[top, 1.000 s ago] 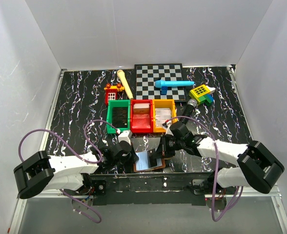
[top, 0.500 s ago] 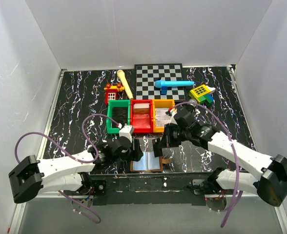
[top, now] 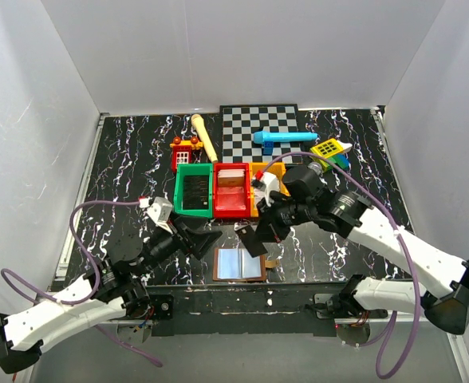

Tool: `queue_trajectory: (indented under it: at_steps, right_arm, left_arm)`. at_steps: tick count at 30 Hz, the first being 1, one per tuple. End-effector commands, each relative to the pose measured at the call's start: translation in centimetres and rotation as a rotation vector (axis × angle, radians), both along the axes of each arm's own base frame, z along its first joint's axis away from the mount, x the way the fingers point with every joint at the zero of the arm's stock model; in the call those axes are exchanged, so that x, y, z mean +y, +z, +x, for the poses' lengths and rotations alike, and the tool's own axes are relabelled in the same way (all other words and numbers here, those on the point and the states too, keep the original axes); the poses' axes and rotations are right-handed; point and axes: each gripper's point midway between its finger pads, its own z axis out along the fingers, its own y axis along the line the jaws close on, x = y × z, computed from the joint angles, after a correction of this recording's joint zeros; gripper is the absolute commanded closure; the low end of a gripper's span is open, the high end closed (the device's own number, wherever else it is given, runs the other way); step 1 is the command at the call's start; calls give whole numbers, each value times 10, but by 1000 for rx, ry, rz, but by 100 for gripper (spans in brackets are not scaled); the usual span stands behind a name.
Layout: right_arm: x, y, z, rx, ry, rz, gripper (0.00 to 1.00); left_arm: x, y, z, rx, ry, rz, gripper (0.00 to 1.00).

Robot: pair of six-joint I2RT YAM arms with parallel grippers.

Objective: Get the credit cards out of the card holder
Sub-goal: Place the credit card in the storage box.

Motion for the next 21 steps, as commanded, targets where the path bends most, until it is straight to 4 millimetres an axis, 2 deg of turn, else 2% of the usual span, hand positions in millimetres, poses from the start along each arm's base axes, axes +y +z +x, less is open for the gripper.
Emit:
queue_trajectory:
  at_steps: [1, 4, 12, 16, 18, 21]
  right_arm:
    - [10, 20, -52, 60, 348, 74, 94]
    - [13, 28, -61, 53, 407, 107, 99]
    - [20, 32, -65, 59, 434, 121, 99]
    - [22, 31, -65, 57, 436, 120, 99]
    - [23, 31, -65, 60, 437, 122, 99]
    - [25, 31, -67, 59, 444, 125, 99]
  left_arm:
    - [-7, 11, -24, -109, -157, 12, 30]
    - [-15, 17, -44, -144, -279, -2, 30]
    - [-44, 15, -78, -118, -550, 13, 37]
    - [-51, 11, -86, -95, -613, 18, 37]
    - [-53, 6, -87, -85, -628, 29, 43]
    - [-57, 1, -86, -71, -638, 39, 57]
